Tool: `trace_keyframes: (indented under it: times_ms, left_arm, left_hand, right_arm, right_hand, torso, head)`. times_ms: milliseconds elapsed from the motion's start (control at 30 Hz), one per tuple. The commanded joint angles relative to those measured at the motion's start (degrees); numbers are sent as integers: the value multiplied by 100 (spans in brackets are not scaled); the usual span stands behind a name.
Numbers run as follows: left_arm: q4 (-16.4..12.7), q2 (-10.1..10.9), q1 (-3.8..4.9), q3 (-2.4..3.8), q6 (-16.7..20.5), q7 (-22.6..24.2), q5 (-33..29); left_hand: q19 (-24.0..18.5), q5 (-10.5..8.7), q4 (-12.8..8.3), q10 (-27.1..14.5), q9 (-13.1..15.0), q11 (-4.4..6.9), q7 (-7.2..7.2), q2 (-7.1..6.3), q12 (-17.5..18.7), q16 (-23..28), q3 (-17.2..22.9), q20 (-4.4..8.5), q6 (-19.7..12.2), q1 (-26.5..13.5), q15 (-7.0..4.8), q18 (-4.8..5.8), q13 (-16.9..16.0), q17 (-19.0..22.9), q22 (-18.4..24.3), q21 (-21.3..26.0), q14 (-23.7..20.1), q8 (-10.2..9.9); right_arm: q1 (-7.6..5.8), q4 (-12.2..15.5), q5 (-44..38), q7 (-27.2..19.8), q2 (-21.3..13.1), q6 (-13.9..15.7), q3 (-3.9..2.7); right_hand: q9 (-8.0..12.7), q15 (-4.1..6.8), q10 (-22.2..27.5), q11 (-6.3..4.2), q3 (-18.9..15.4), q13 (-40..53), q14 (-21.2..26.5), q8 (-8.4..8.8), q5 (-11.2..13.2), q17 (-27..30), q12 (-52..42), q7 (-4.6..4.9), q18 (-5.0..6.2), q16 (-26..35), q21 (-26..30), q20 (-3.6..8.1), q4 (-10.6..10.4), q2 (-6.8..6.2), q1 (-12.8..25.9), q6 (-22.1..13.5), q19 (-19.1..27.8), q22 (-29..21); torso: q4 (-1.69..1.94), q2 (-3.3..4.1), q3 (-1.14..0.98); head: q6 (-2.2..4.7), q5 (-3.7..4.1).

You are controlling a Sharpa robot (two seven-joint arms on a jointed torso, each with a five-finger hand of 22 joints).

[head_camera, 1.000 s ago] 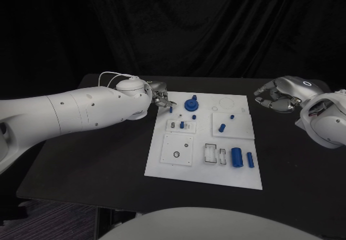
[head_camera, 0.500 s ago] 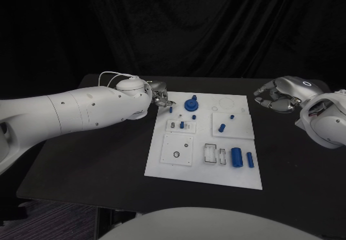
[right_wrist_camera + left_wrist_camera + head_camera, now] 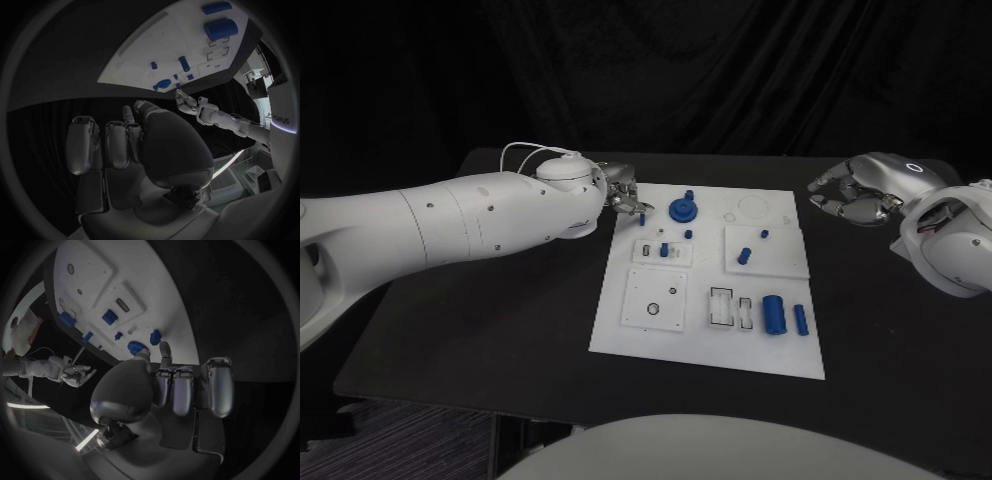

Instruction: Assemble the parts on the task board

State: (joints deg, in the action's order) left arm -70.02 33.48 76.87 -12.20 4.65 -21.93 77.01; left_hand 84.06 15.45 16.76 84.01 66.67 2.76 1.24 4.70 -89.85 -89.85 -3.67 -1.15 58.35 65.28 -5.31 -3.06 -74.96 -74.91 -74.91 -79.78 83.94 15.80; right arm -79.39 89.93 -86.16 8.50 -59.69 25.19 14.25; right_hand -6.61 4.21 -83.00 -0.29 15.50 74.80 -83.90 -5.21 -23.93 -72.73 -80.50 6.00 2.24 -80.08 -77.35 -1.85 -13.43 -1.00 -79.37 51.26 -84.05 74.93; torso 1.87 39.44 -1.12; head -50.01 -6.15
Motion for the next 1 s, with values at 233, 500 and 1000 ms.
trace_keyframes:
  times_ms: [233, 500, 1000]
  left_arm:
    - [55, -60, -6, 5, -147, -26, 12]
    - [60, -71, -10, 5, -166, -27, 12]
    - [53, -92, -17, 5, -212, -34, 12]
  left_hand:
    - [42, 40, -10, 599, 14, -21, 5, 25, -15, -15, 48, -22, 25, 52, 15, 47, -1504, -1509, -1166, 53, 606, -39]
    - [39, 72, -21, 599, 26, -20, 3, 25, -15, -15, 84, -24, 19, 94, 16, 46, -1504, -1509, -1165, 58, 606, -48]
    - [34, 102, -25, 599, 35, -18, 1, 24, -15, -15, 115, -24, 19, 129, 16, 44, -1504, -1509, -1162, 67, 606, -53]
  right_arm:
    - [14, 7, -16, 35, 6, -23, -4]
    - [14, 4, -16, 35, 5, -28, -4]
    - [20, -9, -16, -4, 27, 8, -4]
  right_hand:
    - [7, -13, 35, 8, 34, -313, -297, 31, -21, 6, 30, 5, 71, 29, 26, -36, 11, -40, -8, -5, -134, 1115]
    - [12, -15, 43, 11, 47, -332, -296, 39, -22, 17, 41, 8, 72, 35, 34, -36, 20, -46, 4, -6, -132, 1113]
    - [12, -16, 38, 11, 51, -322, -296, 39, -23, 18, 35, 8, 70, 35, 26, -37, 22, -46, 6, -3, -135, 1115]
  torso:
    - [0, -1, 2]
    - [4, 0, -1]
    - [0, -1, -3]
  head:
    - [1, -3]
    - [1, 13]
    - [1, 44]
